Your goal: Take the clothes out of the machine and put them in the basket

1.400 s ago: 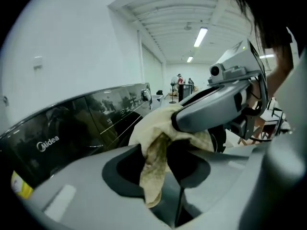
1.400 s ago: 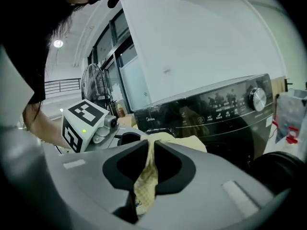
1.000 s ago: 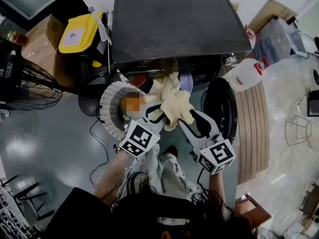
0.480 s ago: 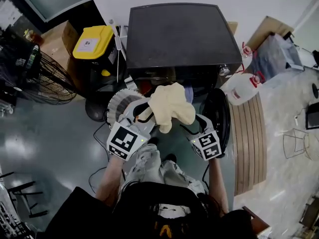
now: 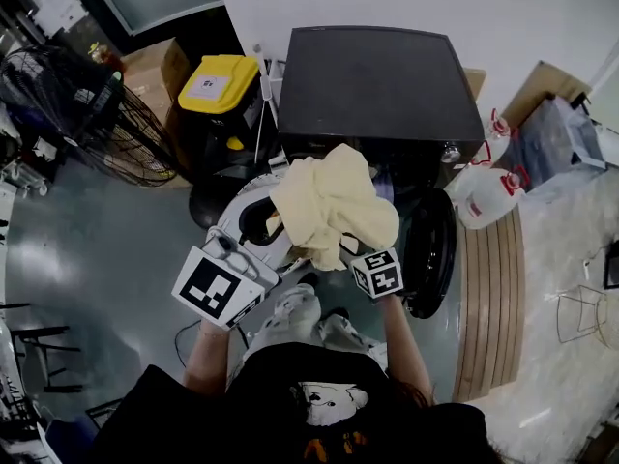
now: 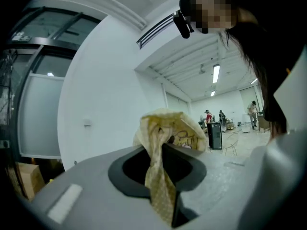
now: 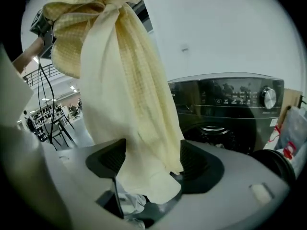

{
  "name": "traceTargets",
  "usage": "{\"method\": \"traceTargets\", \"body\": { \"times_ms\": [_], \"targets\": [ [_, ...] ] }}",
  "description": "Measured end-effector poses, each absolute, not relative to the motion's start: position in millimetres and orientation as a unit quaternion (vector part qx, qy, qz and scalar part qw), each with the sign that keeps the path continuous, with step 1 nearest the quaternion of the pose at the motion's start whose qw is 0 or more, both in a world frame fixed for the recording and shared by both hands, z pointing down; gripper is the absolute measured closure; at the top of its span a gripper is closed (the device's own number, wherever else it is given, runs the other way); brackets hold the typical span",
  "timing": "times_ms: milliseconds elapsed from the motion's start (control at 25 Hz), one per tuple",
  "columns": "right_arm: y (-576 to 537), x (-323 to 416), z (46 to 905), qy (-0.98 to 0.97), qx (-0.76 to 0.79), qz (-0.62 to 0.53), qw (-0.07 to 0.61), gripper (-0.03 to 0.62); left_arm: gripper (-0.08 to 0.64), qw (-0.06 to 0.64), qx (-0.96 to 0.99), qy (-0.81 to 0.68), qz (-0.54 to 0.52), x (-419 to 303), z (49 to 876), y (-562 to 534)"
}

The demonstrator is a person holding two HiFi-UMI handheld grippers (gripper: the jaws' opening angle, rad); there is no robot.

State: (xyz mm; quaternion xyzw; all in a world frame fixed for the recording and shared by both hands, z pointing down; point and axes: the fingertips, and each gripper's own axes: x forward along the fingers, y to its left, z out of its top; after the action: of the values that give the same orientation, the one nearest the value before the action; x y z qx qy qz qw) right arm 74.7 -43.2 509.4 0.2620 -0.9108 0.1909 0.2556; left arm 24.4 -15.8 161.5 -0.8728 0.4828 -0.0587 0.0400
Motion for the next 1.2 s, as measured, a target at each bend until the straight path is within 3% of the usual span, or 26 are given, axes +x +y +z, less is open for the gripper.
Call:
{"method": "traceTargets", "body": {
  "times_ms": [40, 120, 240, 280, 1000, 1200],
  "targets": [
    [-42.5, 67.7, 505.8, -0.915, 0.256, 0.192, 0.247, 0.231, 0.480, 0.043, -0.870, 0.488, -0.054, 22.0, 154.5, -11.2],
    [-40.8, 52.8, 497.9, -0.922, 0.244, 0.198, 0.226, 0.301, 0.480, 0.047, -0.863, 0.500, -0.051, 16.9, 143.9, -3.0],
    [-39.7, 36.5, 484.3, -0.926, 0.249, 0.218, 0.184, 0.536, 0.480, 0.051, -0.851, 0.519, -0.057, 6.4, 137.2, 7.7],
    [-39.2, 32.6, 479.5, -0.925, 0.251, 0.228, 0.170, 0.568, 0.480, 0.051, -0.847, 0.526, -0.058, 1.5, 135.7, 10.7],
    [-42.8, -47.3, 327.9, -0.911, 0.147, 0.378, -0.068, 0.569, 0.480, 0.037, -0.738, 0.667, -0.093, -172.0, 142.3, 56.7],
    [-39.1, -90.2, 284.8, -0.916, 0.114, 0.373, -0.093, 0.569, 0.480, 0.026, -0.726, 0.677, -0.119, -222.3, 159.3, 61.6]
  ]
}}
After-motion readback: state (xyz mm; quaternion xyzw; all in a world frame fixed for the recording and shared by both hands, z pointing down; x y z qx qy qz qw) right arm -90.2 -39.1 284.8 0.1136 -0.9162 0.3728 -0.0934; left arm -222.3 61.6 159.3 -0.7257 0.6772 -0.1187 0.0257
